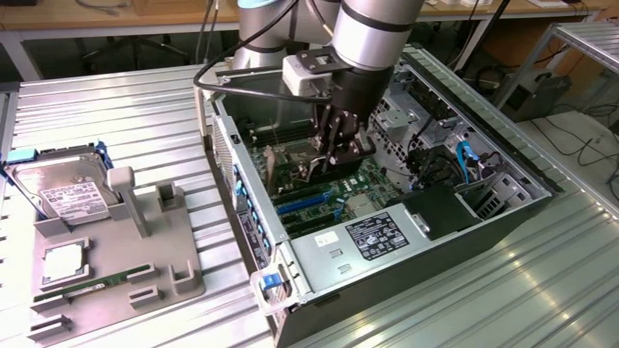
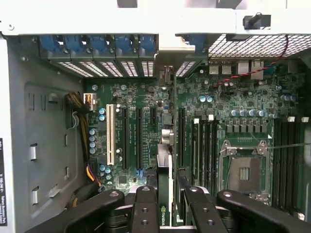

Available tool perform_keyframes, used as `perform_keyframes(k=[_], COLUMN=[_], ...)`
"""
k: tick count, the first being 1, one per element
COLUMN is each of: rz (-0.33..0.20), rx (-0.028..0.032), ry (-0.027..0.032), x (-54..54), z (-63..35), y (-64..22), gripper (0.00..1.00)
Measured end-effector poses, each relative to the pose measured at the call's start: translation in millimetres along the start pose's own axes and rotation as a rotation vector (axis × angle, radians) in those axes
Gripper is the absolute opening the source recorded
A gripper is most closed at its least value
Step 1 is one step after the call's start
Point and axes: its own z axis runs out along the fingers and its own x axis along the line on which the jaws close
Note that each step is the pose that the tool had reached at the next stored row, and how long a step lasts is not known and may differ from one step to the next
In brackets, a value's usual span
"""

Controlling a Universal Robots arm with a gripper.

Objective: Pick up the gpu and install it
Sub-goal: 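Insert the gpu into the slot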

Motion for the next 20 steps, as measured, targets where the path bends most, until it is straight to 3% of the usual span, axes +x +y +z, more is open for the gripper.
perform_keyframes(k=[7,20], rz=[-0.008,-0.008], rx=[0.0006,0.0028], ry=[0.0003,0.0003], x=[-2.6,-2.7], z=[15.2,16.7], y=[2.2,2.6], gripper=[0.26,0.26])
